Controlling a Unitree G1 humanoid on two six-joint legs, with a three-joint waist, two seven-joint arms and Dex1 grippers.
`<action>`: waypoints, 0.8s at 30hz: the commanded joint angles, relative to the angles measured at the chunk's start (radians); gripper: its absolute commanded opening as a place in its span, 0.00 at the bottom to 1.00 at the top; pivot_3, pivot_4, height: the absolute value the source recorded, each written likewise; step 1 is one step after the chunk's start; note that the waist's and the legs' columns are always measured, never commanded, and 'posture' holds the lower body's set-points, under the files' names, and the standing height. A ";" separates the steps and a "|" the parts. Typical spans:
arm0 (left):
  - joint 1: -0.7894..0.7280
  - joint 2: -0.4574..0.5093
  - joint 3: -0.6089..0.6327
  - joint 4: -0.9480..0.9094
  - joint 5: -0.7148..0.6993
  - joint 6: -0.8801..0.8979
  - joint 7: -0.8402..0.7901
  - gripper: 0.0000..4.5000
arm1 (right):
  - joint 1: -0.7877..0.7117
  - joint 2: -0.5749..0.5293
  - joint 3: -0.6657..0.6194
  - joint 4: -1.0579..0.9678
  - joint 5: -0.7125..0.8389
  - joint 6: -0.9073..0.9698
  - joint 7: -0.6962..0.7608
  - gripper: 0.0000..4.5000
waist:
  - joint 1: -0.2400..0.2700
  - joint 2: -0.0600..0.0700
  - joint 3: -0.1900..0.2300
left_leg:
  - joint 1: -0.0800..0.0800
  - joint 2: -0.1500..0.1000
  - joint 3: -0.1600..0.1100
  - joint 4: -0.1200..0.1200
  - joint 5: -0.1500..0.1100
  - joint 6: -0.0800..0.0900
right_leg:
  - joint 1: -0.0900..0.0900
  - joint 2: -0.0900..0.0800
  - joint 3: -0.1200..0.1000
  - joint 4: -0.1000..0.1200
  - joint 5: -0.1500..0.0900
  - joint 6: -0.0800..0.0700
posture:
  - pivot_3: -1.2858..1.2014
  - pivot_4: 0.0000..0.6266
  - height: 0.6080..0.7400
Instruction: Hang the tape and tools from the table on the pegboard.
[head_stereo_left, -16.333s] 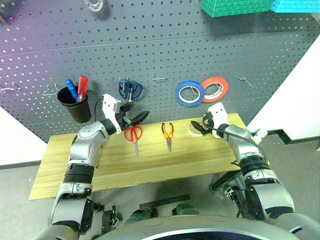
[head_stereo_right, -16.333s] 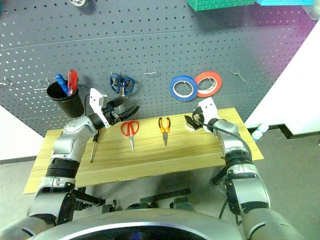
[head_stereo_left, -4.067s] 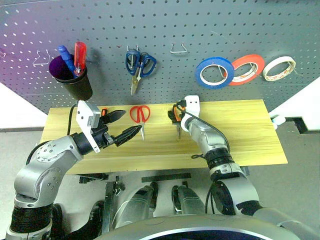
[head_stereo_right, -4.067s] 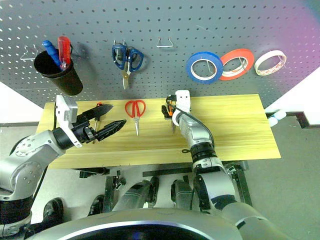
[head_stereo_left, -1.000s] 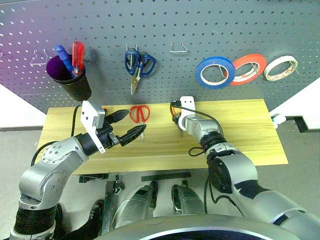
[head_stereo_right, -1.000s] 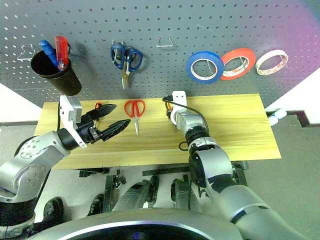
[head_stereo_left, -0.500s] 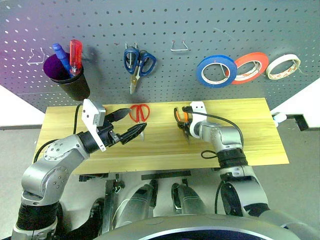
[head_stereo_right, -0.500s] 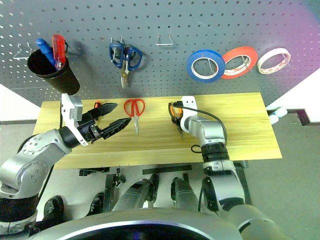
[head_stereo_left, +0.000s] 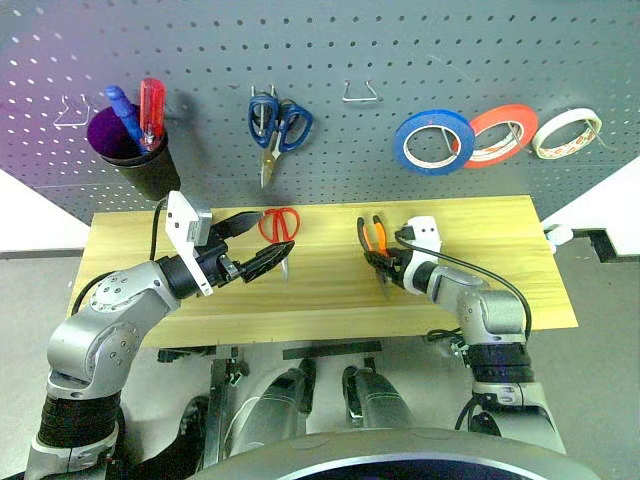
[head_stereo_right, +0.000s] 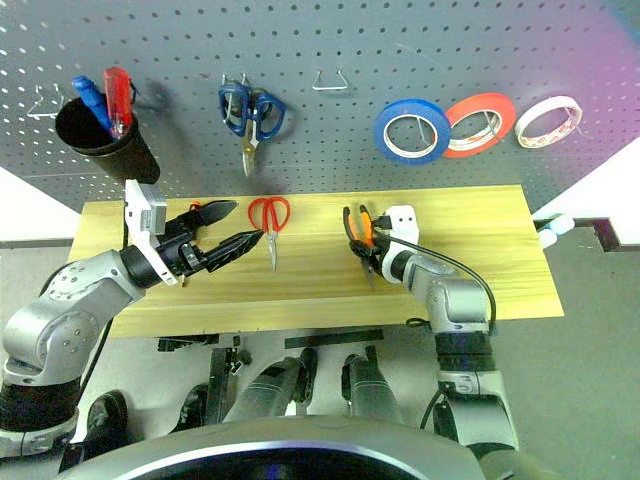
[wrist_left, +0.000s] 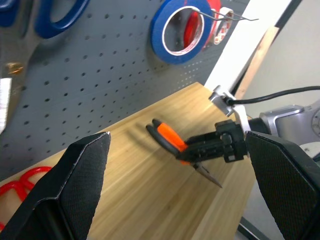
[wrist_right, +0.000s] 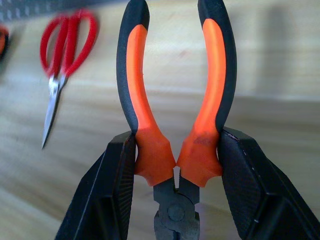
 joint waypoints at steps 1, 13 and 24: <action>0.005 0.014 0.030 -0.025 -0.015 -0.005 -0.008 1.00 | 0.005 0.015 -0.009 -0.093 0.032 -0.093 0.020 0.47 | -0.001 0.000 0.000 | 0.000 0.000 0.000 0.000 0.000 0.000 | 0.000 0.000 0.000 0.000 0.000 0.000 | 0.52 0.55 1.00; -0.001 0.036 0.060 -0.009 -0.014 -0.016 -0.020 1.00 | 0.065 0.044 -0.017 -0.207 0.114 -0.265 0.087 0.47 | 0.007 0.000 -0.001 | 0.000 0.000 0.000 0.002 0.000 -0.002 | 0.001 0.000 -0.001 0.000 0.000 0.000 | 0.51 0.46 1.00; -0.005 0.039 0.097 -0.029 -0.052 0.008 -0.006 1.00 | 0.044 0.009 -0.037 -0.224 0.132 -0.360 0.098 0.47 | 0.004 0.000 -0.002 | 0.001 0.000 0.000 0.002 0.002 -0.003 | 0.001 0.000 -0.002 0.002 0.001 -0.002 | 0.51 0.41 1.00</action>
